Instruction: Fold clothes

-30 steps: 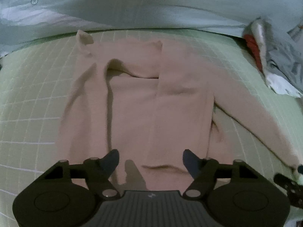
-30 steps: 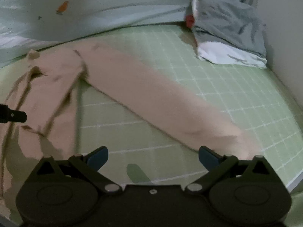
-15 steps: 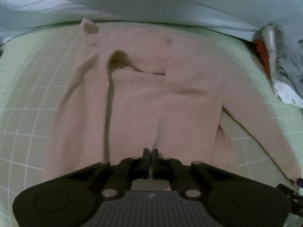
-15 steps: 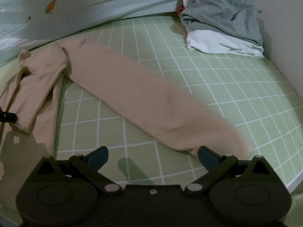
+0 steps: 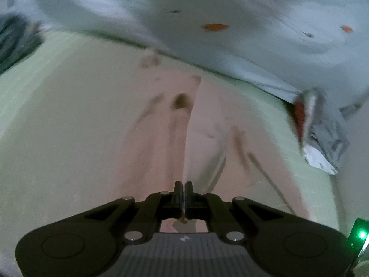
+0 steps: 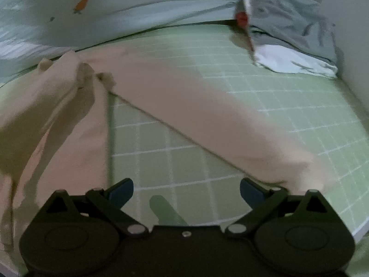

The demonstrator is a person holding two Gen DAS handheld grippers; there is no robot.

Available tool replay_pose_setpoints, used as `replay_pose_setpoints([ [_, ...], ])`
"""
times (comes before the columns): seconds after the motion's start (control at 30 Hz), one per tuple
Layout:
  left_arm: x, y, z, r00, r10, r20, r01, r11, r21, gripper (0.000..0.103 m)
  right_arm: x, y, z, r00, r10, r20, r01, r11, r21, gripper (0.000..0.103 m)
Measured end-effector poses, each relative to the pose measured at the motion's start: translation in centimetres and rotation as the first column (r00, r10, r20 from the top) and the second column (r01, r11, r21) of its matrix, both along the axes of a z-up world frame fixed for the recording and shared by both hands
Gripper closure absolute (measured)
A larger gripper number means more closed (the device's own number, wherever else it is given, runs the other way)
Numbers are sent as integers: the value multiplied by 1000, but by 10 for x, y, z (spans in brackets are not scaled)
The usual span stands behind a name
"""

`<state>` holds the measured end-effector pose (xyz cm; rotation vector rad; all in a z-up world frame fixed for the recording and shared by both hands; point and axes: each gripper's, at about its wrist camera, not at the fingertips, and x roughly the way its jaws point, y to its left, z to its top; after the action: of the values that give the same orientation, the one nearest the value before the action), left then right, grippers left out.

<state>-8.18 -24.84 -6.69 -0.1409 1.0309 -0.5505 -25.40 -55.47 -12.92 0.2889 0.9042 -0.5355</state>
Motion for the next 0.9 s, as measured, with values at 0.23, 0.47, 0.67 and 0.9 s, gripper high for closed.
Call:
replay_pose_setpoints([
  [0.23, 3, 51, -46, 981, 131, -146, -120, 989, 82, 101, 19, 27, -6, 998, 61, -33, -61, 998, 4, 3],
  [0.47, 2, 37, -42, 993, 56, -100, -46, 993, 106, 44, 22, 39, -5, 995, 78, -53, -79, 997, -17, 3],
  [0.67, 3, 9, -28, 999, -15, -38, 20, 991, 132, 22, 17, 37, 0, 997, 68, -35, -69, 997, -33, 3],
  [0.9, 0, -20, -17, 999, -46, 1, 46, 988, 149, 18, 6, 5, 6, 1000, -18, 9, 18, 999, -41, 3],
])
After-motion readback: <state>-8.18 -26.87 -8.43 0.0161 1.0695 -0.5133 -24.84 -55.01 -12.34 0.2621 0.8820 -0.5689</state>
